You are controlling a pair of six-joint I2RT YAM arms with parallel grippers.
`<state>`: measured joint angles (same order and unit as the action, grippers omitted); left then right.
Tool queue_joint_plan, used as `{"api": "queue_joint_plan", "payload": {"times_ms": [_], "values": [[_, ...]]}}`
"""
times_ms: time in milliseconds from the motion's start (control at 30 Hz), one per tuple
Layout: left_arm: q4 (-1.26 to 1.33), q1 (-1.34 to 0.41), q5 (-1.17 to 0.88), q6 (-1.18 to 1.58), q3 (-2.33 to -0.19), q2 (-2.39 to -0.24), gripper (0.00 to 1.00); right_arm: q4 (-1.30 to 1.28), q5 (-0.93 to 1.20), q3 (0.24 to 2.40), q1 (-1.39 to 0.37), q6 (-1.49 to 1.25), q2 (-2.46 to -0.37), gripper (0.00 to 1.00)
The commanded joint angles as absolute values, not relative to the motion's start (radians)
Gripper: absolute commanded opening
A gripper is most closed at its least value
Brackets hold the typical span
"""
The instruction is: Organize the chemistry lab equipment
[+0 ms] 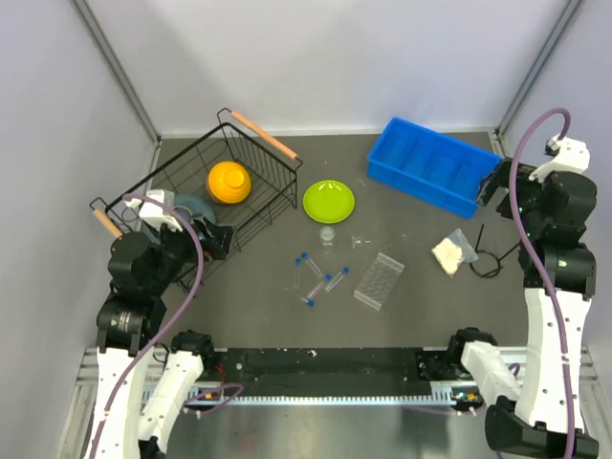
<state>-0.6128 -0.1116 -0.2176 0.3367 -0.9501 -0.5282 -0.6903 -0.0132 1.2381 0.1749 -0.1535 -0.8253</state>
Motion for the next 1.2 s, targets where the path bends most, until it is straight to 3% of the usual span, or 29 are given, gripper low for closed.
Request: {"api": "queue_joint_plan", "payload": {"times_ms": [0,133,267,333,467,567,667,833,967,1167], "values": [[-0.612,-0.107,-0.354,0.400,-0.992,-0.572,0.99,-0.684,0.112,1.210,0.183,-0.201,-0.819,0.99],[-0.611,-0.109,-0.466,0.439,-0.996,-0.594,0.99,-0.654,0.271,1.175,0.183,-0.186,-0.839,0.99],[-0.609,-0.223,-0.490,0.479,-0.983,-0.630,0.99,-0.605,0.651,1.123,0.169,-0.008,-0.847,0.99],[-0.623,-0.355,-0.304,0.498,-0.985,-0.644,0.99,-0.600,0.695,1.091,0.106,0.050,-0.851,0.99],[-0.698,-0.883,0.137,0.532,-1.041,-0.837,0.99,-0.592,0.730,1.010,0.005,0.184,-0.890,0.99],[-0.794,-1.061,0.317,0.543,-1.149,-1.031,0.99,-0.560,0.799,0.937,0.006,0.180,-0.930,0.99],[-0.786,-1.074,0.272,0.593,-1.201,-1.155,0.99,-0.525,0.815,0.873,0.006,0.219,-0.899,0.99],[-0.591,-1.074,0.229,0.757,-1.062,-1.229,0.99,-0.388,0.890,0.710,0.006,0.199,-0.804,0.99],[-0.546,-1.074,0.267,0.899,-1.009,-1.294,0.99,-0.403,0.870,0.707,0.006,0.225,-0.824,0.99],[-0.753,-1.071,0.474,1.306,-1.014,-1.399,0.98,-0.429,0.756,0.722,0.006,0.271,-0.897,0.99]]}}
